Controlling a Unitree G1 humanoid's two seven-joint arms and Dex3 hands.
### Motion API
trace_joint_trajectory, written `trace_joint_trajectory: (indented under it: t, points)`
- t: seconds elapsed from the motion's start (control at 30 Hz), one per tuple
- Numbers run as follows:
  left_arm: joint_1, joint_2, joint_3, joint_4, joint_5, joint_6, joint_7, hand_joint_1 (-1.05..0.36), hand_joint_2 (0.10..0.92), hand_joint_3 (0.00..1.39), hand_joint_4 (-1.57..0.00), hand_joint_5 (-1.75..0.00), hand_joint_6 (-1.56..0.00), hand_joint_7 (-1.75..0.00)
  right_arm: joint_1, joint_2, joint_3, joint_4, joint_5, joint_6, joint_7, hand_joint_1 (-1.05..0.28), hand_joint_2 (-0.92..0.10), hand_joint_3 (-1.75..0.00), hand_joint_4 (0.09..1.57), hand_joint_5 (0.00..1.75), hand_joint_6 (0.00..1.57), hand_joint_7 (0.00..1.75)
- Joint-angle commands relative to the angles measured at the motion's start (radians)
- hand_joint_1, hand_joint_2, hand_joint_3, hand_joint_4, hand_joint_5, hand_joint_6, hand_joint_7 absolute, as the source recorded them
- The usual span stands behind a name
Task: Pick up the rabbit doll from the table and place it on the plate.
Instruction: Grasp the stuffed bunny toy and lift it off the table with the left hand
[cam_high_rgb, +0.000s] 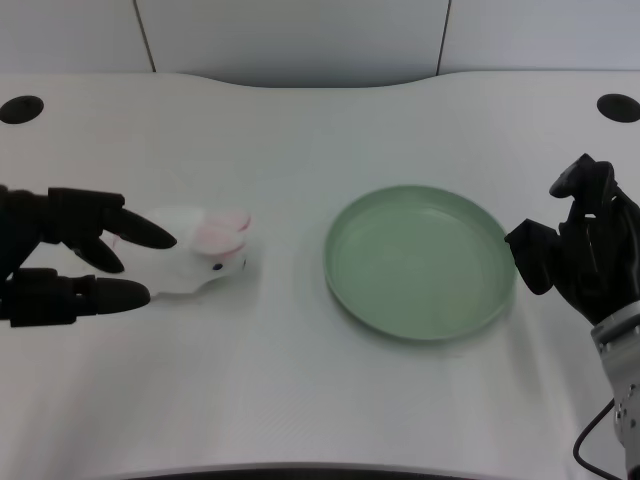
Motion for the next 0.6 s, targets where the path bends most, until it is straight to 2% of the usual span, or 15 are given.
trace_joint_trajectory:
  t: [0.03, 0.07, 0.1, 0.17, 0.2, 0.27, 0.33, 0.37, 0.43, 0.5, 0.6]
  points:
    - [-0.054, 0.103, -0.012, -0.053, 0.115, 0.106, -0.015, -0.82, 0.909, 0.0, -0.59, -0.87, -0.62, -0.59, 0.013, -0.007, 0.0, 0.001, -0.017, -0.017, -0.002, -0.55, -0.9, -0.82, 1.57, 1.75, 1.57, 1.75]
    - [-0.074, 0.126, -0.024, -0.059, 0.151, 0.13, -0.018, -0.84, 0.886, 0.0, -0.44, -0.88, -0.54, -0.54, 0.012, -0.009, 0.0, 0.002, -0.018, -0.015, 0.001, -0.56, -0.9, -0.81, 1.57, 1.75, 1.57, 1.75]
    - [-0.1, 0.149, -0.041, -0.06, 0.189, 0.156, -0.021, -0.85, 0.877, 0.0, -0.38, -0.89, -0.52, -0.52, 0.012, -0.008, -0.001, -0.001, -0.016, -0.008, -0.001, -0.56, -0.9, -0.81, 1.57, 1.75, 1.57, 1.75]
    - [-0.15, 0.18, -0.078, -0.048, 0.244, 0.205, -0.031, -0.9, 0.875, 0.0, -0.11, -1.06, -0.43, -0.5, 0.013, -0.007, -0.005, -0.014, -0.006, 0.017, -0.007, -0.57, -0.89, -0.79, 1.57, 1.75, 1.57, 1.75]
    - [-0.178, 0.191, -0.101, -0.031, 0.273, 0.219, -0.027, -0.91, 0.876, 0.0, -0.05, -1.09, -0.41, -0.49, 0.013, -0.007, -0.006, -0.017, -0.003, 0.022, -0.005, -0.57, -0.88, -0.79, 1.57, 1.75, 1.57, 1.75]
    - [-0.237, 0.206, -0.148, 0.01, 0.326, 0.244, -0.023, -0.97, 0.895, 0.0, -0.01, -1.03, -0.32, -0.53, 0.015, -0.005, -0.007, -0.021, -0.001, 0.022, -0.001, -0.57, -0.89, -0.79, 1.57, 1.75, 1.57, 1.75]
    - [-0.287, 0.214, -0.187, 0.047, 0.356, 0.263, -0.025, -1.0, 0.901, 0.0, 0.0, -0.99, -0.22, -0.65, 0.017, -0.001, -0.011, -0.024, 0.005, 0.023, 0.003, -0.57, -0.88, -0.78, 1.57, 1.75, 1.57, 1.75]
    - [-0.319, 0.215, -0.21, 0.074, 0.367, 0.267, -0.029, -1.0, 0.895, 0.0, 0.0, -0.97, -0.16, -0.72, 0.02, 0.002, -0.009, -0.038, 0.003, 0.034, -0.012, -0.57, -0.88, -0.79, 1.57, 1.75, 1.57, 1.75]
    - [-0.365, 0.217, -0.245, 0.113, 0.38, 0.274, -0.033, -1.01, 0.888, 0.0, 0.0, -0.93, -0.11, -0.78, 0.024, 0.004, -0.007, -0.055, 0.0, 0.047, -0.028, -0.55, -0.89, -0.79, 1.57, 1.75, 1.57, 1.75]
    - [-0.413, 0.217, -0.282, 0.157, 0.393, 0.279, -0.041, -1.01, 0.884, 0.0, 0.0, -0.91, -0.07, -0.8, 0.03, 0.003, -0.001, -0.063, -0.009, 0.039, -0.024, -0.55, -0.9, -0.8, 1.57, 1.75, 1.57, 1.75]
    - [-0.508, 0.194, -0.353, 0.265, 0.404, 0.293, -0.075, -1.02, 0.889, 0.0, 0.0, -0.9, -0.02, -0.84, 0.034, 0.003, -0.004, -0.07, -0.003, 0.052, -0.028, -0.54, -0.9, -0.8, 1.57, 1.75, 1.57, 1.75]
